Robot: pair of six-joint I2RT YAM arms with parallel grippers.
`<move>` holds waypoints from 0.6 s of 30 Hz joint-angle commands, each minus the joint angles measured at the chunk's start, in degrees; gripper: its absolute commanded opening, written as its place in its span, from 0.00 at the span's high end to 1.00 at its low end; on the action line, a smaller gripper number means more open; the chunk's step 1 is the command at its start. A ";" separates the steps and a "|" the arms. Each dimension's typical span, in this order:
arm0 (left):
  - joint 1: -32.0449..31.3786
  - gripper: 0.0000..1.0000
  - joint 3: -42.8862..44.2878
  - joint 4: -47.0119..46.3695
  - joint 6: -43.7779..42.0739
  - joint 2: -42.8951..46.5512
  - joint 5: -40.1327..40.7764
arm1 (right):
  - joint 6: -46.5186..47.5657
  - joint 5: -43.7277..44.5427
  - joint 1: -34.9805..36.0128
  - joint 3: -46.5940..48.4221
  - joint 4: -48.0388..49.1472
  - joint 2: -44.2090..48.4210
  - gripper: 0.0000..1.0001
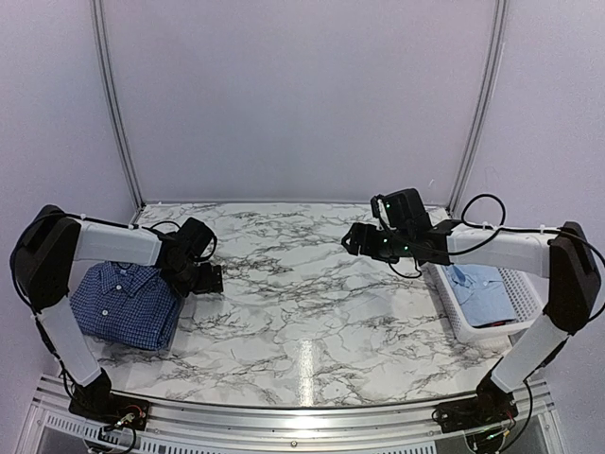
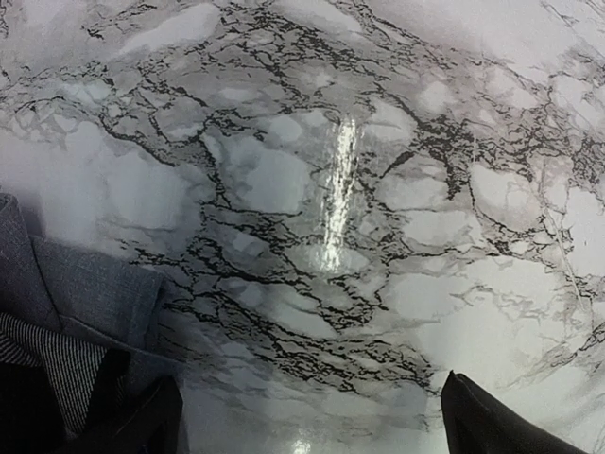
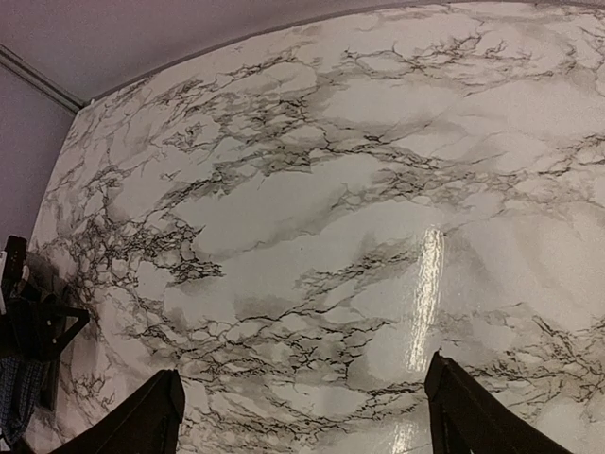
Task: Fold and stack the long sleeve shirts
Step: Move the square-folded shirt to the corner of the board.
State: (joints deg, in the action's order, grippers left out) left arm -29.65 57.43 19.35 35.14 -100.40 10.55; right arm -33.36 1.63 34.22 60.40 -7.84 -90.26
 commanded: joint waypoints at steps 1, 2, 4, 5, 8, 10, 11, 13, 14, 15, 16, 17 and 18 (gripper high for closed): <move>0.55 0.01 0.37 -0.62 -2.02 1.65 -0.70 | 0.40 -0.05 -0.47 1.14 -0.75 -0.64 0.16; 0.51 0.01 0.78 -0.74 -2.27 1.74 -1.03 | 0.45 0.00 -0.47 1.08 -0.82 -0.60 0.16; 0.47 0.01 1.77 -0.96 -2.92 2.30 -2.04 | 0.64 0.33 -0.49 0.93 -0.99 -0.31 0.15; 0.47 0.01 2.19 -1.21 -3.30 2.50 -2.56 | 0.77 0.58 -0.47 0.94 -1.14 -0.24 0.15; 0.13 0.01 3.42 -2.11 -4.58 3.42 -3.99 | 1.22 1.27 -0.49 0.94 -1.55 0.11 0.15; -0.52 0.01 4.49 -2.56 -5.83 3.83 -4.59 | 1.49 1.63 -0.49 0.95 -1.74 0.58 0.14; -0.96 0.01 5.06 -2.64 -6.43 3.88 -4.87 | 1.54 1.84 -0.49 0.88 -1.74 0.87 0.14; -2.04 0.01 6.20 -2.80 -7.10 4.02 -5.15 | 1.91 2.23 -0.47 0.94 -1.90 1.40 0.13; -2.53 0.01 6.81 -3.00 -7.30 4.11 -5.31 | 1.98 2.50 -0.48 0.95 -1.98 1.73 0.13; -3.11 0.01 7.45 -3.15 -7.60 4.26 -5.57 | 2.17 2.77 -0.47 0.83 -1.96 2.15 0.13; -3.59 0.01 8.08 -3.27 -7.70 4.40 -5.63 | 2.31 3.03 -0.49 0.71 -1.93 2.52 0.13; -4.14 0.01 8.66 -3.40 -7.79 4.62 -5.81 | 2.57 3.39 -0.50 0.50 -1.80 3.01 0.12; -4.63 0.01 9.13 -3.87 -7.92 4.84 -6.24 | 2.79 3.84 -0.48 0.29 -1.61 3.52 0.12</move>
State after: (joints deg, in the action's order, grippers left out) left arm -32.49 63.88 17.76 29.21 -98.02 5.93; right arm -32.18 3.20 34.22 60.38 -9.13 -90.00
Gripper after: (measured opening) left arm 0.988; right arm 0.874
